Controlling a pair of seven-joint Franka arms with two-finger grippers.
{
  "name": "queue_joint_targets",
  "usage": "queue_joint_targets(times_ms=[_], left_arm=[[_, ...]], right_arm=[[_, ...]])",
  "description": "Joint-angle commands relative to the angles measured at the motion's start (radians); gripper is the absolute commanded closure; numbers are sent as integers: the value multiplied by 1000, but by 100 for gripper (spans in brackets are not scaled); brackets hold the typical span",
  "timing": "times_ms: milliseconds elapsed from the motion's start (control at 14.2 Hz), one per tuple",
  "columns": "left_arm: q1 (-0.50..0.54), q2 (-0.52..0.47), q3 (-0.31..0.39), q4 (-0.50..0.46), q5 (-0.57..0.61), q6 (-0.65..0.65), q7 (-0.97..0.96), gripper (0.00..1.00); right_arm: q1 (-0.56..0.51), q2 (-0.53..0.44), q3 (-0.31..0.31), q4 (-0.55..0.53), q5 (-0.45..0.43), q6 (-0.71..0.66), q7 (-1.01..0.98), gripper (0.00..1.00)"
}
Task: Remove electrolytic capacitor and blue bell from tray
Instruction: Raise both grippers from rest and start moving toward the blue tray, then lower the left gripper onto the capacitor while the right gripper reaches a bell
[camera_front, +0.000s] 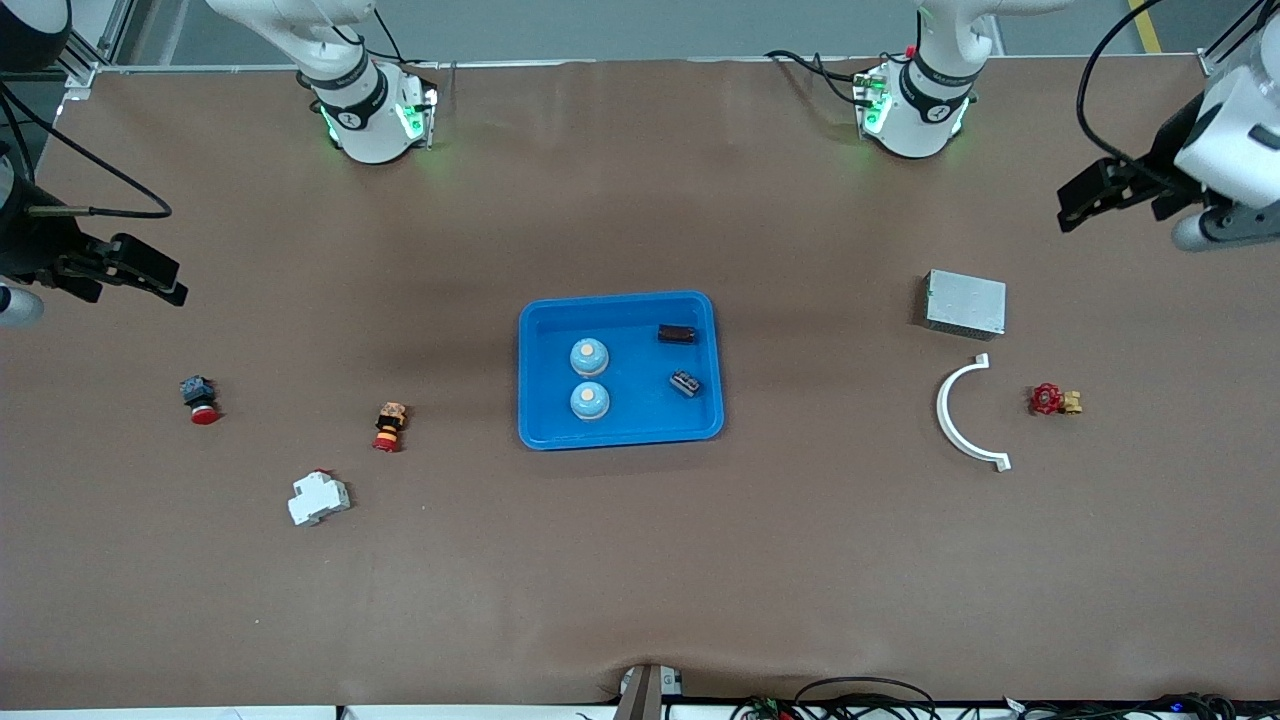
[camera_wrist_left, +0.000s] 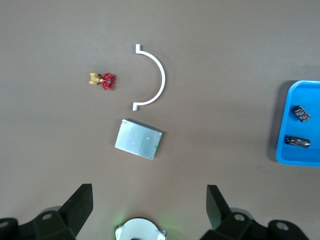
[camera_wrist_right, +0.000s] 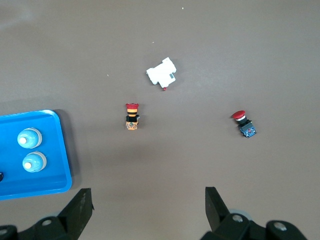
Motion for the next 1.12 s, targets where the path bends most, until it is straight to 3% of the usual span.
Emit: queue_joint_targets(times_ms=[0, 421, 562, 702, 843, 1053], left_arm=[[-8, 52, -11, 28, -26, 41, 2, 0], [-25, 80, -80, -46, -16, 133, -107, 0], [-31, 80, -129, -85, -15, 134, -209, 0], [-52, 101, -169, -136, -13, 171, -361, 0], [-101, 134, -183, -172, -13, 219, -510, 0], [-169, 225, -186, -195, -15, 318, -699, 0]], right_arm=[[-7, -30, 1, -41, 11, 15, -1, 0], [1, -33, 3, -76, 12, 41, 13, 0], [3, -59, 7, -148, 17, 104, 28, 0], [4, -74, 8, -216, 86, 162, 60, 0], [28, -71, 9, -254, 92, 205, 117, 0], [111, -96, 9, -397, 92, 358, 268, 0]])
